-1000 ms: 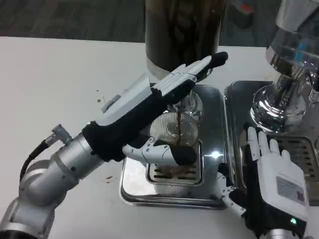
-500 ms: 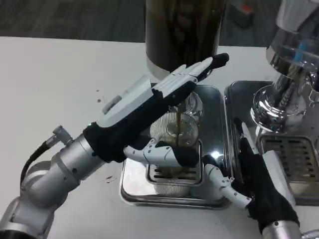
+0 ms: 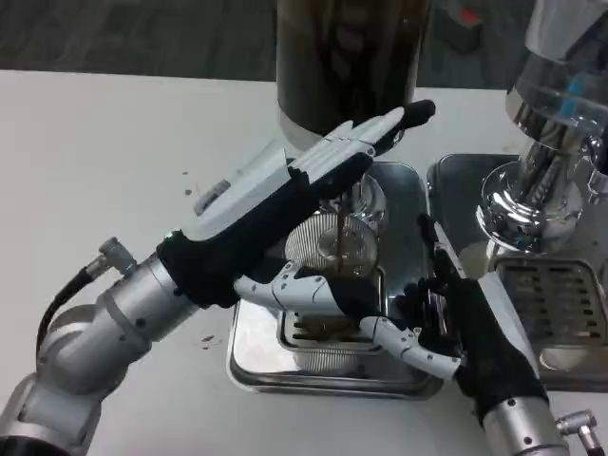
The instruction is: Grasp the cup under the faucet to collect the drink, then remove the cup.
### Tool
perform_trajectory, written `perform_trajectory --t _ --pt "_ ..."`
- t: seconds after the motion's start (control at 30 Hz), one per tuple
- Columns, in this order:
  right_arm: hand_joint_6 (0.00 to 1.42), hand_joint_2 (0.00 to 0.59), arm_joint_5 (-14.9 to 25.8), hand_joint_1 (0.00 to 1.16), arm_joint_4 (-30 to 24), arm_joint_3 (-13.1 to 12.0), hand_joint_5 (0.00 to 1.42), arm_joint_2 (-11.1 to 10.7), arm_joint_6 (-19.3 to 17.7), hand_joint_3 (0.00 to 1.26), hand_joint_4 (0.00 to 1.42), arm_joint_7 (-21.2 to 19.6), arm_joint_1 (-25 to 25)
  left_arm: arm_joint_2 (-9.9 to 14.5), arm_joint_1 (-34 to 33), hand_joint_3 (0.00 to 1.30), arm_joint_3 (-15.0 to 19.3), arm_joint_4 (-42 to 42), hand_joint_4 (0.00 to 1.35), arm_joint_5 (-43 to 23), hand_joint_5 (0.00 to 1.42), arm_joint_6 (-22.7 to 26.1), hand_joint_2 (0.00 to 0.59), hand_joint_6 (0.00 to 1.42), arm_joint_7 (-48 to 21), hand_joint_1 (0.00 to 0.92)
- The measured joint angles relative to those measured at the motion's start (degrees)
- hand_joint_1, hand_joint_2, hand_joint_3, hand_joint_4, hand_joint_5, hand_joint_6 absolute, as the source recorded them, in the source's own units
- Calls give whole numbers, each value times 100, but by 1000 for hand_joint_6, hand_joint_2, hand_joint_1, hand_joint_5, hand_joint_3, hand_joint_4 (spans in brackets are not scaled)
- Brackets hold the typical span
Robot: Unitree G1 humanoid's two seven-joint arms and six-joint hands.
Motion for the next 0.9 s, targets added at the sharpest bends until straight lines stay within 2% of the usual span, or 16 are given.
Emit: perform_trajectory --t 0.47,0.9 --pt "98 184 164 728 368 15 0 77 -156 0 0 19 -234 21 0 25 1 46 0 -6 34 -10 108 0 35 0" --pt "98 195 163 722 420 82 0 84 -155 0 0 26 -315 48 0 35 10 45 0 -5 34 -9 114 0 77 0"
